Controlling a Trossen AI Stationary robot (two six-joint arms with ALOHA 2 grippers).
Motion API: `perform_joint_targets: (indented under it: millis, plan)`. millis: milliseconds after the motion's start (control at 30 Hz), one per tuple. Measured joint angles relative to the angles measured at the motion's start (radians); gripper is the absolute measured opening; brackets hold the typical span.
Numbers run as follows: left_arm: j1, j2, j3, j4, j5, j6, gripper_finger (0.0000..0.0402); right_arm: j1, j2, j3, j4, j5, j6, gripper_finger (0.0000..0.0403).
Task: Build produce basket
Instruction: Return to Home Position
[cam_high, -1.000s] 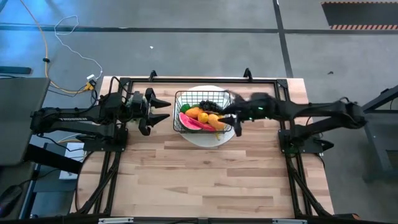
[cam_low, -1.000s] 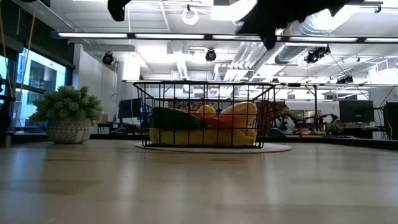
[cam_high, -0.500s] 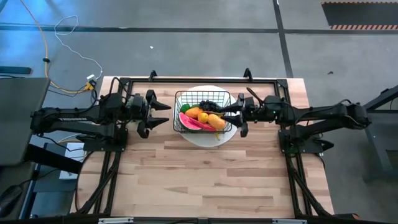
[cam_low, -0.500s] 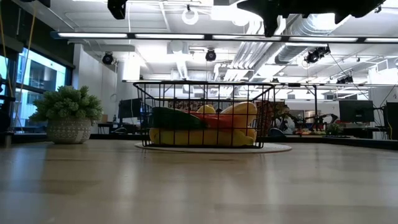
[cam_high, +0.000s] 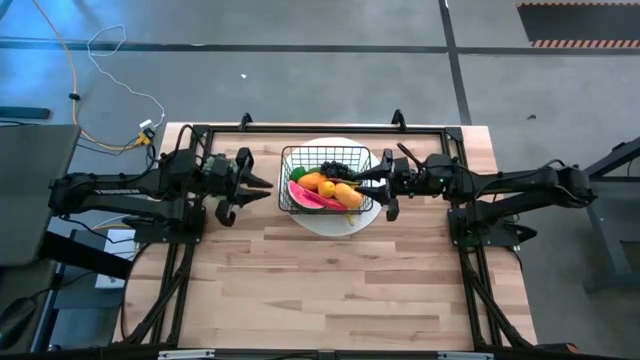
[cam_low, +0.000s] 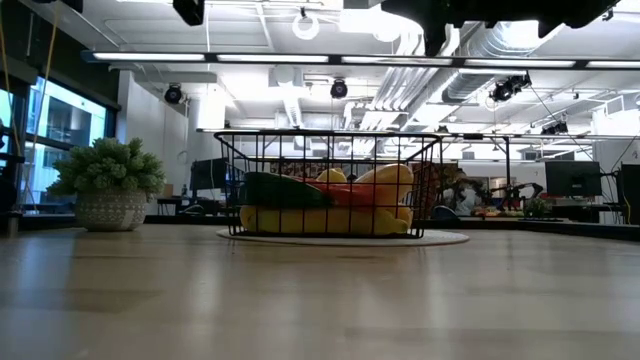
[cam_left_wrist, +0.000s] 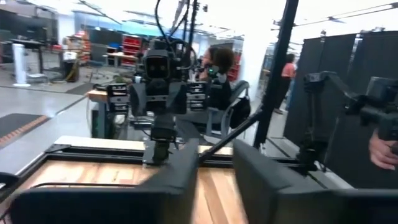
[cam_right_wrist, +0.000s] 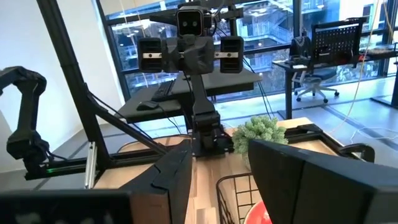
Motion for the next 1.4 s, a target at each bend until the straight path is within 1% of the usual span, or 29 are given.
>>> perform_joint_targets:
  millis: [67,100,133,367,467,533,600,667,733,833,933,1167,1400]
  plan:
    - [0.0,0.0,0.0,0.0,0.011,0.0,0.0035,0.0,0.0,0.0,0.0,0.0,-0.01,0.0139]
    - [0.0,0.0,0.0,0.0,0.011,0.0,0.0018,0.0,0.0,0.0,0.0,0.0,-0.01,0.0139]
    - [0.0,0.0,0.0,0.0,0.01,0.0,0.0012,0.0,0.0,0.0,0.0,0.0,-0.009,0.0139]
    - [-0.002,-0.006,0.0,-0.001,-0.017,0.0,0.0003,0.0,0.0,0.0,0.004,0.0,-0.008,0.0139]
    - [-0.022,-0.026,0.0,-0.002,-0.019,0.0,0.0001,0.0,0.0,0.0,0.004,0.0,0.0,0.0128]
    - [-0.043,-0.048,0.0,-0.02,-0.021,0.01,0.0,0.0,0.0,0.0,0.006,0.0,0.012,0.0106]
    - [-0.063,-0.081,-0.005,-0.04,-0.038,0.034,0.0,0.0,0.0,0.0,0.007,0.0,0.023,0.0072]
    - [-0.079,-0.121,-0.036,-0.03,-0.055,0.051,0.0,0.0,0.0,0.0,0.015,-0.007,0.053,0.0028]
    - [-0.092,-0.162,-0.088,0.009,-0.064,0.056,0.0,0.0,0.0,0.0,0.022,-0.02,0.061,0.0009]
    - [-0.107,-0.223,-0.187,0.105,-0.102,0.048,0.0,0.001,0.001,0.0,0.043,-0.022,0.061,0.0009]
    - [-0.112,-0.291,-0.273,0.159,-0.111,0.014,0.0,0.001,0.001,0.0,0.05,-0.023,0.065,0.0002]
    - [-0.112,-0.471,-0.393,0.154,-0.112,-0.011,0.0,0.001,0.001,0.0,0.076,-0.016,0.115,0.0]
    - [-0.112,-0.624,-0.473,0.111,-0.127,-0.023,0.0,0.001,0.001,0.0,0.077,-0.005,0.13,0.0]
